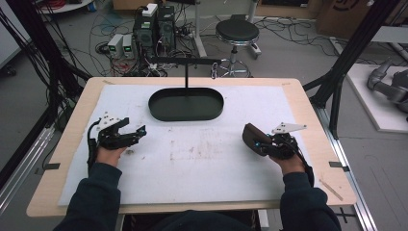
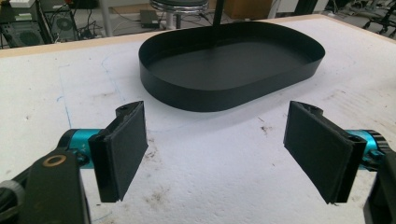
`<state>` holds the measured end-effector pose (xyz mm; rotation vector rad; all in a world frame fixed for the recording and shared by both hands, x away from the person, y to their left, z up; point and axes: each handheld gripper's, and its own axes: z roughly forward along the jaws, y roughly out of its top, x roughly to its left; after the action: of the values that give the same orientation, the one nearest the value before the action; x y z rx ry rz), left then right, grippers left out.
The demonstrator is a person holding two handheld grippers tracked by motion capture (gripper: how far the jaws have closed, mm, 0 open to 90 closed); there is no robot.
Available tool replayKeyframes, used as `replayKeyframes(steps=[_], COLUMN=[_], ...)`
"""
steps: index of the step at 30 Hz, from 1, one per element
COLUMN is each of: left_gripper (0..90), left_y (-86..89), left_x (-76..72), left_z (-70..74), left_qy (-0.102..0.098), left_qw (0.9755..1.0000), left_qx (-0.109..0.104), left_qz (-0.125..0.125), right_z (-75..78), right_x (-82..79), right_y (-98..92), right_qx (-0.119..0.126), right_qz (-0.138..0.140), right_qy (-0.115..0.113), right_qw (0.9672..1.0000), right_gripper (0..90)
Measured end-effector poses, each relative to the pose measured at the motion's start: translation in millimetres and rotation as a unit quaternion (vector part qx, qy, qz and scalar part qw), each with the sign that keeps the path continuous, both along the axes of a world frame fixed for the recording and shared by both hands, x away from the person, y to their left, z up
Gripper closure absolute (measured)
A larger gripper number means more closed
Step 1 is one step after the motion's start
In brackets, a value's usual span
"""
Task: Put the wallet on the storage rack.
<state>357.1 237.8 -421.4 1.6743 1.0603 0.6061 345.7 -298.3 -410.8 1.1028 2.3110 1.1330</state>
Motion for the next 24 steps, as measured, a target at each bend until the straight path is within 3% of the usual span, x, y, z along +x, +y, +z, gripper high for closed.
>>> replayKeyframes(steps=[3, 7, 14, 19, 24], left_gripper=[21.4, 21.4, 21.4, 21.4, 21.4], left_y=[0.1, 0.7, 1.4, 1.5, 2.4], left_x=[-0.2, -0.4, -0.9, -1.3, -1.2], left_z=[0.2, 0.5, 1.5, 1.9, 2.2], left_qy=[-0.001, -0.006, -0.026, -0.029, -0.031], left_qw=[1.0000, 1.0000, 0.9996, 0.9996, 0.9995], left_qx=[0.002, 0.000, 0.009, 0.006, 0.006], left_qz=[0.000, -0.001, -0.003, -0.004, -0.006], right_z=[9.2, 24.0, 48.1, 57.6, 56.8], right_x=[4.1, 15.0, 49.5, 82.4, 115.6], right_y=[6.1, 24.1, 71.2, 107.6, 138.2], right_qx=[0.021, 0.027, 0.035, 0.043, 0.055], right_qz=[0.009, 0.032, 0.079, 0.112, 0.121], right_qy=[-0.014, -0.034, -0.058, -0.052, -0.038], right_qw=[0.9996, 0.9986, 0.9945, 0.9915, 0.9904], right_gripper=[65.4, 65.5, 65.4, 65.3, 65.2])
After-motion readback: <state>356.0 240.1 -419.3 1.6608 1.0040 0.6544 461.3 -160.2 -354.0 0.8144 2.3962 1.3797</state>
